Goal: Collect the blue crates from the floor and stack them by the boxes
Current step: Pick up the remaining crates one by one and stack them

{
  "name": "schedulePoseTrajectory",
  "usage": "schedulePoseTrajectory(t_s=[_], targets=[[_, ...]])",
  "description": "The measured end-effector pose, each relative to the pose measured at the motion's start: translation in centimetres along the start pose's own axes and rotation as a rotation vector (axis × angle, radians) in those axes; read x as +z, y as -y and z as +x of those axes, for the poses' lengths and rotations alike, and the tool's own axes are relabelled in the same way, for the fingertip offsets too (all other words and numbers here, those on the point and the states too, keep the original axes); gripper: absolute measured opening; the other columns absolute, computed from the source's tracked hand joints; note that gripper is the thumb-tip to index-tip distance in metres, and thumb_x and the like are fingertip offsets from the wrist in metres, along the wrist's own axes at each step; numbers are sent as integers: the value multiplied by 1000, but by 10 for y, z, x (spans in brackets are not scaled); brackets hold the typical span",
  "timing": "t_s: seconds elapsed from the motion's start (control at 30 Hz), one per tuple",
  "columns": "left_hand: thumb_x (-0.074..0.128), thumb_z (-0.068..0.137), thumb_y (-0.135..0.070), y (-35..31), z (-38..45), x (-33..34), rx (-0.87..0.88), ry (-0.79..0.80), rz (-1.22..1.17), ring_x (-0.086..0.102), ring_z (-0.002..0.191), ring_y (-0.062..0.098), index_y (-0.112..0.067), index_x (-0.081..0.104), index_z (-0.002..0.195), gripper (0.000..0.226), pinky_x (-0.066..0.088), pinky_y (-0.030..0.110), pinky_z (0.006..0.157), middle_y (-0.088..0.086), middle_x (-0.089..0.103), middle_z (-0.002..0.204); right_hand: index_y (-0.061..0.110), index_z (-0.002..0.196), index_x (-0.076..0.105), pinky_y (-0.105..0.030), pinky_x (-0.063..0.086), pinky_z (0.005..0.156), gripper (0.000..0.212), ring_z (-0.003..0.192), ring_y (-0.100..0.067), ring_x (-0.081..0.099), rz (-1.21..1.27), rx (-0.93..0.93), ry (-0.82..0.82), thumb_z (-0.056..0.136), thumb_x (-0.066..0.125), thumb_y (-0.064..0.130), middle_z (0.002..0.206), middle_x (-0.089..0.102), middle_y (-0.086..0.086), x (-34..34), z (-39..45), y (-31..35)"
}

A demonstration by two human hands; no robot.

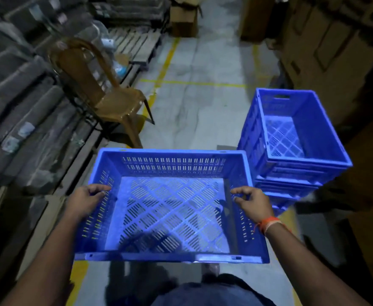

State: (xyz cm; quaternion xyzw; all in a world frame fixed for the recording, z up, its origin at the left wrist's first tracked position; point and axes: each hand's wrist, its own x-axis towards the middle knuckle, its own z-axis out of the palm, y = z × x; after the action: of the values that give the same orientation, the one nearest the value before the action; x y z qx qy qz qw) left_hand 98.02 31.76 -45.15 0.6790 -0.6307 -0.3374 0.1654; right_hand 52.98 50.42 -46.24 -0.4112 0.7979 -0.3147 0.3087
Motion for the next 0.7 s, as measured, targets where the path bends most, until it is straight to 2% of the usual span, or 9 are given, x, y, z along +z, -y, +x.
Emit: schedulePoseTrajectory(t_s=[0.07, 0.13, 0.17, 0.27, 0.43, 0.5, 0.57, 0.6, 0.7], targets=[[65, 91, -5, -20, 26, -7, 7, -39, 26, 50, 57, 20, -12, 76, 98, 14, 43, 22, 57, 14, 69, 75, 30, 91, 75, -26, 44, 61, 19, 61, -13, 56, -14, -35, 25, 78, 75, 17, 64, 61, -1, -1, 48, 18], [65, 91, -4, -36, 52, -11, 5, -93, 26, 50, 54, 13, -14, 75, 97, 16, 37, 7, 46, 9, 68, 76, 28, 93, 76, -28, 46, 64, 18, 61, -13, 55, -17, -62, 34, 79, 76, 17, 65, 63, -3, -1, 90, 36], [65, 91, -4, -43, 66, -12, 9, -105, 16, 49, 55, 10, -15, 75, 99, 17, 35, 5, 43, 7, 68, 77, 27, 93, 76, -29, 46, 64, 18, 60, -14, 54, -10, -71, 32, 79, 76, 16, 65, 62, -5, 0, 110, 43], [65, 92, -6, -58, 120, -14, 12, -73, 13, 50, 55, 15, -15, 76, 101, 16, 35, 9, 43, 7, 70, 77, 26, 93, 76, -32, 47, 63, 18, 59, -16, 52, -7, -84, 37, 79, 75, 15, 61, 58, -7, 5, 166, 60], [67, 90, -13, -77, 238, -4, -4, -18, 4, 51, 54, 16, -18, 77, 99, 14, 42, 29, 62, 2, 67, 65, 28, 91, 76, -33, 46, 63, 18, 59, -16, 52, 14, -40, 1, 79, 75, 15, 60, 56, -4, 21, 259, 74], [66, 90, -9, -94, 288, -2, 5, 44, -26, 57, 63, 18, -14, 77, 101, 15, 49, 34, 68, 10, 72, 76, 28, 91, 76, -39, 51, 67, 19, 64, -20, 57, 11, -7, -15, 79, 76, 14, 67, 65, -14, 29, 287, 79], [66, 90, -7, -112, 331, -2, 28, 80, -34, 66, 78, 24, -11, 77, 101, 16, 54, 40, 82, 14, 76, 92, 30, 90, 75, -42, 54, 73, 21, 69, -24, 62, 25, 51, -39, 79, 75, 12, 78, 70, -18, 34, 308, 84], [66, 90, -7, -122, 349, -2, 49, 95, -37, 69, 83, 28, -12, 77, 99, 16, 55, 40, 84, 13, 76, 94, 32, 89, 74, -43, 54, 74, 23, 71, -24, 64, 37, 62, -58, 79, 75, 11, 80, 72, -16, 35, 318, 88], [65, 89, -11, -158, 405, -5, 117, 149, 33, 72, 85, 34, -19, 77, 96, 16, 53, 32, 73, 13, 77, 90, 35, 87, 74, -41, 56, 77, 25, 74, -21, 64, 70, 106, -112, 79, 75, 11, 83, 73, -5, 37, 346, 98]])
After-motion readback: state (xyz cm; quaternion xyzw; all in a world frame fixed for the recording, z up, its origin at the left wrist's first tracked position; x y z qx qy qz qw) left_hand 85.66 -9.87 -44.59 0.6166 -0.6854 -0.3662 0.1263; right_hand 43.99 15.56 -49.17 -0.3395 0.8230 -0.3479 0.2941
